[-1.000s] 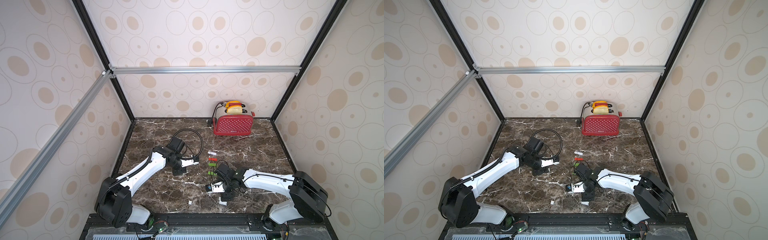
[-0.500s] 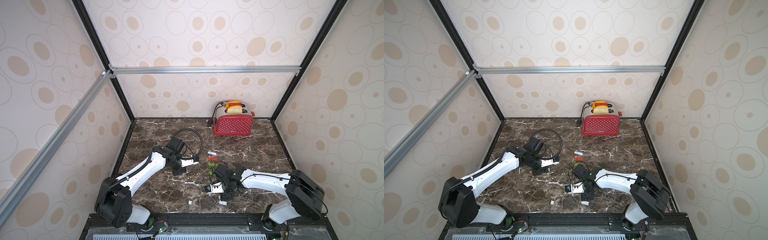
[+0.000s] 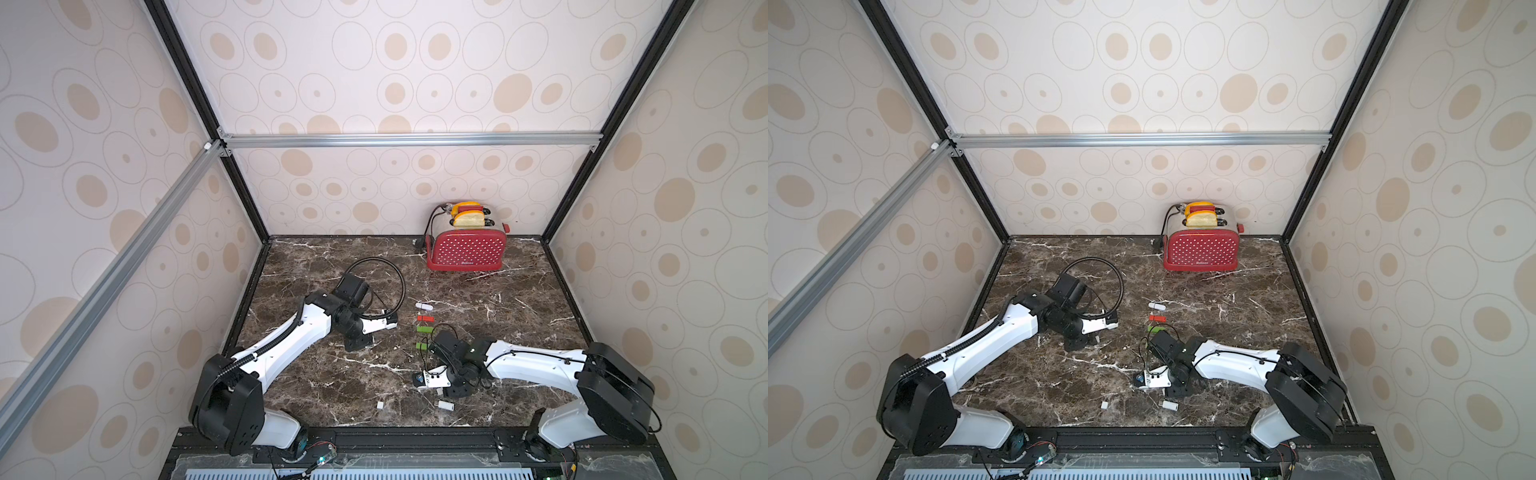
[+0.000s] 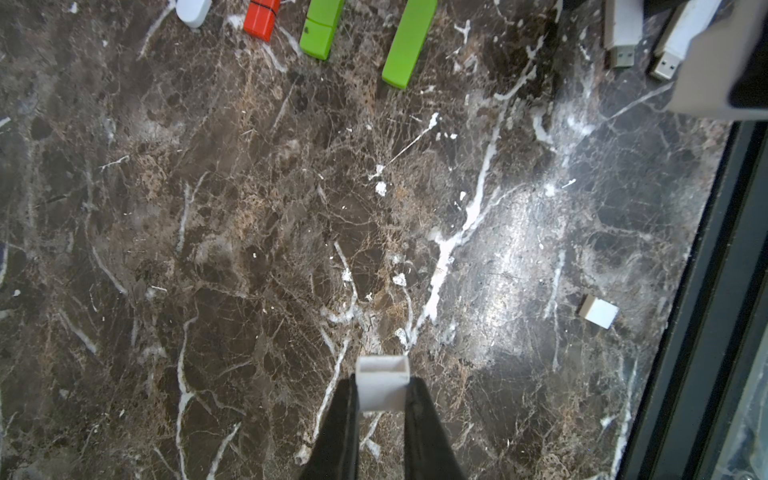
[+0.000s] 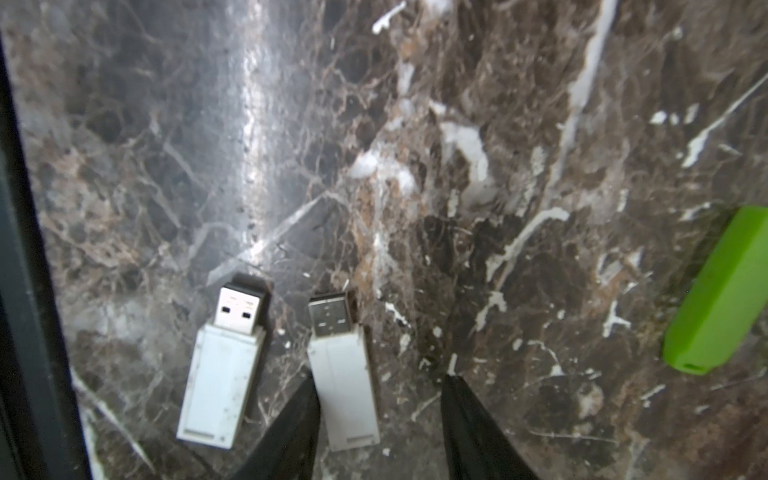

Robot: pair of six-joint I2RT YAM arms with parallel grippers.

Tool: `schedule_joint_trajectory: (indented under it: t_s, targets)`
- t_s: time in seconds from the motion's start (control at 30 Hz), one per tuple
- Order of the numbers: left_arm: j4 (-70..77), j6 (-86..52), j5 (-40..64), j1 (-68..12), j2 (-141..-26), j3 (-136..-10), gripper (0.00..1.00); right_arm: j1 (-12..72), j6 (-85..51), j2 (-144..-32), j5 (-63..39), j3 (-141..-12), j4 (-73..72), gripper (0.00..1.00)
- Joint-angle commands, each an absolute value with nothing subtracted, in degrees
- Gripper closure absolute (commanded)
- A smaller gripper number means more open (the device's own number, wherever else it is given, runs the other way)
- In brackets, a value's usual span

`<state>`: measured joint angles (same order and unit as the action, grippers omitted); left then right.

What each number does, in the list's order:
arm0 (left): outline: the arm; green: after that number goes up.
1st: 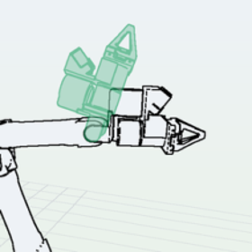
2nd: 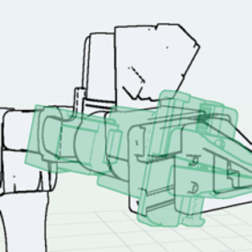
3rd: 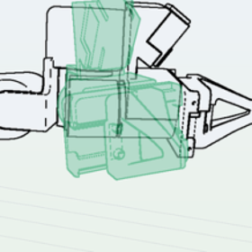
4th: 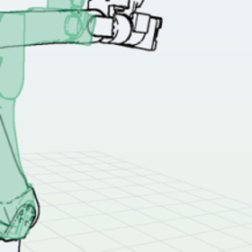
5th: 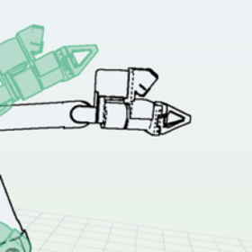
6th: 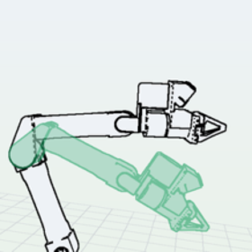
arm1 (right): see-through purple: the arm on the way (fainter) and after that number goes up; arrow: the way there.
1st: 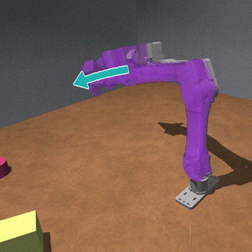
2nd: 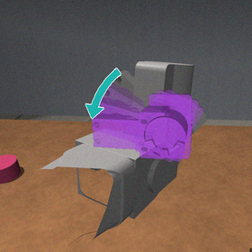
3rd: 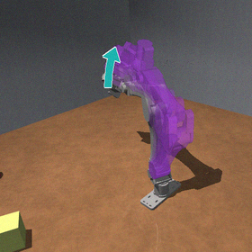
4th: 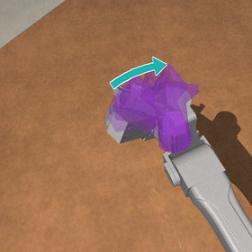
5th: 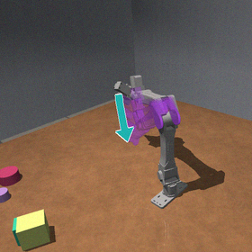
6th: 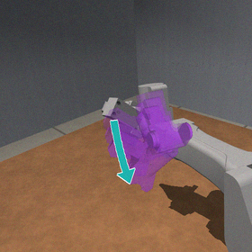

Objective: Close the usb drive cover
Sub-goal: Pick up the USB drive from the center of the board.

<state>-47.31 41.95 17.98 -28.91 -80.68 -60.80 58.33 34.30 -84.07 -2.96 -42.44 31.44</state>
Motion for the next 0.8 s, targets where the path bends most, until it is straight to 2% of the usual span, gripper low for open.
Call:
schedule_joint_trajectory:
  t_s: [0.0, 0.27, 0.53, 0.77]
  targets:
    - [-48.78, 41.88, 19.16, -28.31, -80.46, -62.53, 0.84, 58.41, 33.66, -84.51, -3.28, -41.33, 33.92, 0.53]
    - [-48.78, 41.92, 19.25, -28.32, -80.51, -62.65, 0.84, 58.43, 33.31, -85.61, -1.97, -41.13, 34.62, 0.66]
    - [-48.82, 41.92, 19.34, -28.32, -80.61, -62.84, 0.84, 58.44, 32.91, -85.3, -3.52, -40.87, 35.37, 0.7]
    - [-49.02, 41.92, 19.43, -28.3, -80.86, -63.1, 0.84, 58.5, 32.71, -84.86, -3.26, -40.8, 34.87, 0.83]
